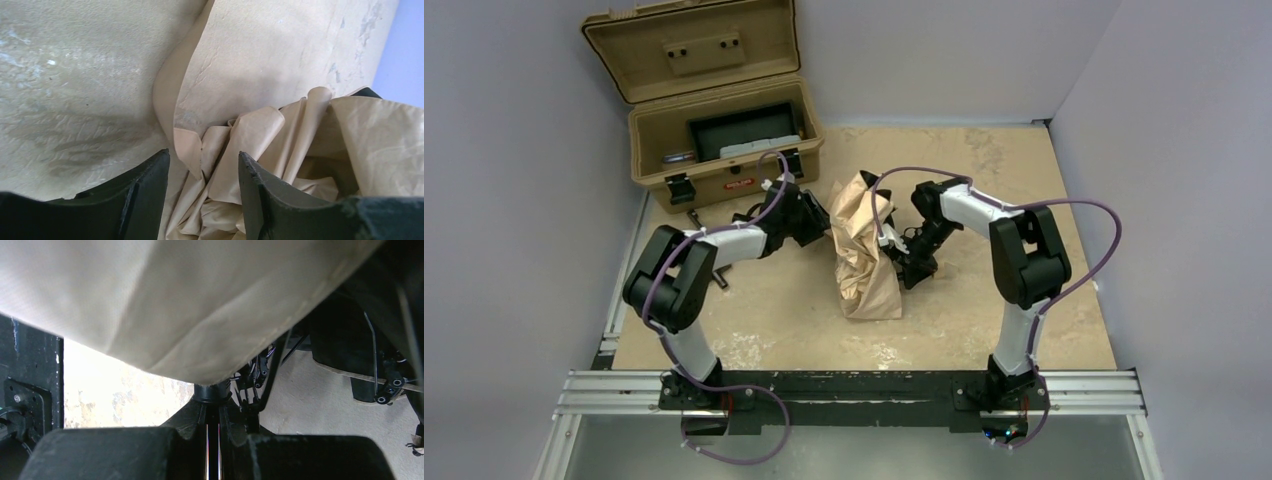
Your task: Put away the umbrella
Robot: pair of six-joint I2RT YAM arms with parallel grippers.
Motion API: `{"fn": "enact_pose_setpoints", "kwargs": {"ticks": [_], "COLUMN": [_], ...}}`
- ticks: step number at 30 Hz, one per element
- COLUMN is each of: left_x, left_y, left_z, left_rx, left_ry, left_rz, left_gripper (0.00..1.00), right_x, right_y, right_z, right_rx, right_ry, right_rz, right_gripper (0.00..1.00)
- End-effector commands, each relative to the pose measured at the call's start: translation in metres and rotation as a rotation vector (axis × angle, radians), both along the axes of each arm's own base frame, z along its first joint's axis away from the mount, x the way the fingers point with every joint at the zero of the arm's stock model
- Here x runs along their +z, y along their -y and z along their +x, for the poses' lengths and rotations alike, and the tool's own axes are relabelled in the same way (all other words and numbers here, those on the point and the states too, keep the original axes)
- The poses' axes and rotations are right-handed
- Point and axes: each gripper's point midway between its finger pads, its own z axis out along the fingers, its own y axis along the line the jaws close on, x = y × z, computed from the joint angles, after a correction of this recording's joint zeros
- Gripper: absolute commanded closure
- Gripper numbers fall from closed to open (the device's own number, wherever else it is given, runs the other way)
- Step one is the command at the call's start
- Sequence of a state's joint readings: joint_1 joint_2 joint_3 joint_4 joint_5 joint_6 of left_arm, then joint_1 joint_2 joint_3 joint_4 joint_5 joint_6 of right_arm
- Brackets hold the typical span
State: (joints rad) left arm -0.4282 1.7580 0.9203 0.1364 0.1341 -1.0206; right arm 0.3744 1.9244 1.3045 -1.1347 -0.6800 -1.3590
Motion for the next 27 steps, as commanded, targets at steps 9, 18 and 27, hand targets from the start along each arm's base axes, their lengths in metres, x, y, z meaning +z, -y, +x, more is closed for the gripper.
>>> {"fn": "enact_pose_setpoints", "kwargs": {"ticks": [9, 18, 27], "left_x": [-0.033, -0.043, -0.047], "left_y": [-0.009, -0.012, 0.006], "left_z": [0.001, -0.014, -0.017], "left_rx": [0.136, 0.2, 0.169], "left_ry": [-0.079, -0.092, -0.109], "left_rz": [-0.04, -0.028, -0.081], "left_gripper": [0.52, 0.51, 0.62], "right_x": [0.013, 0.01, 0.013], "right_y": [-0.002, 0.01, 0.014], "right_z": [-0.005, -0.02, -0.023], "right_rx": [0.041, 0.084, 0.122], "right_ry": [0.056, 0.036, 0.061], "right_rz": [0.065, 0.04, 0.043], "right_gripper": [1.0, 1.0, 1.0]}}
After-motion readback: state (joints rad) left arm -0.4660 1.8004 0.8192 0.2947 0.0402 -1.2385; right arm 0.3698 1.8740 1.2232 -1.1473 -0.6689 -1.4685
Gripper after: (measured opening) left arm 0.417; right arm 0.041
